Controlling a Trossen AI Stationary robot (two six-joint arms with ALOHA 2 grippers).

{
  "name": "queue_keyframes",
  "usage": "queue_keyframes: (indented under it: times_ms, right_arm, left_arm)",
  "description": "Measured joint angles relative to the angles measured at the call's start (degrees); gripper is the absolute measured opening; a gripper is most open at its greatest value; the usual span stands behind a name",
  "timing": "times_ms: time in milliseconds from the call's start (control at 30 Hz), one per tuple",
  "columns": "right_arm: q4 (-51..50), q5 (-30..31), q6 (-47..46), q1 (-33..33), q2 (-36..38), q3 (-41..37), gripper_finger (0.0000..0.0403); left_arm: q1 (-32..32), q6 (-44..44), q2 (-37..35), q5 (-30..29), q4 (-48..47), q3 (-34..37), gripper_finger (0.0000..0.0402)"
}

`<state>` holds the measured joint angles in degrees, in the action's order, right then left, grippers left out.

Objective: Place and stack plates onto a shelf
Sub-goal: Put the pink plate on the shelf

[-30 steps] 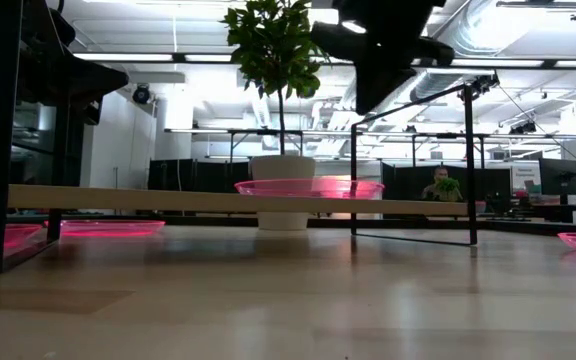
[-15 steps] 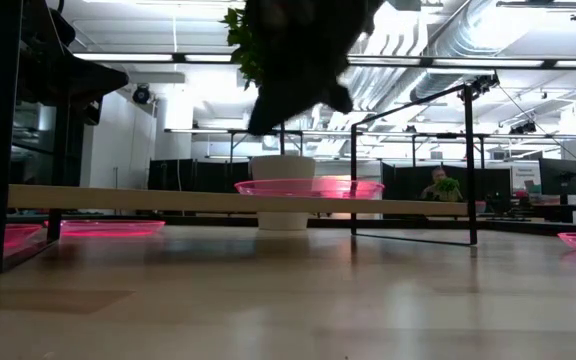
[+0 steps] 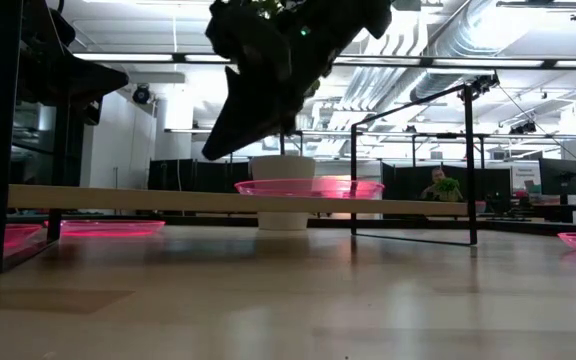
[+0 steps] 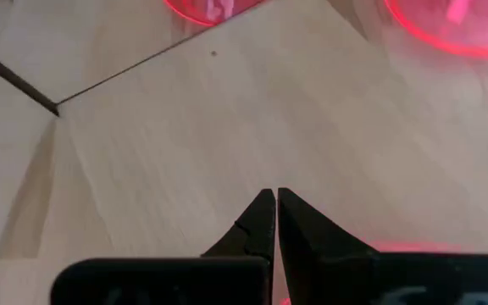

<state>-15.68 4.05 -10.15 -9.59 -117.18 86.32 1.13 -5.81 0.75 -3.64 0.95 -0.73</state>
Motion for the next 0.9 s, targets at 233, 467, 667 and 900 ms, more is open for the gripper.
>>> queue_keyframes:
  times_ms: [233,467,667,900]
  right_arm:
    - [0.44,2.94,10.23,-0.12,-0.71,0.00,0.0000]
    - [-2.58,5.36,14.19,0.19,-0.71,0.00,0.0000]
    - [-4.49,6.47,14.71,0.40,-1.10,0.00,0.0000]
    - [-8.74,10.29,15.45,0.34,-1.08,0.00,0.0000]
  left_arm:
    - [0.00,-0.02,0.00,0.00,0.00,0.02,0.0000]
    - [0.00,0.00,0.00,0.00,-0.01,0.00,0.0000]
    - [0.00,-0.01,0.00,0.00,-0.02,0.01,0.0000]
    - [-0.01,-0.02,-0.02,0.00,-0.02,0.02,0.0000]
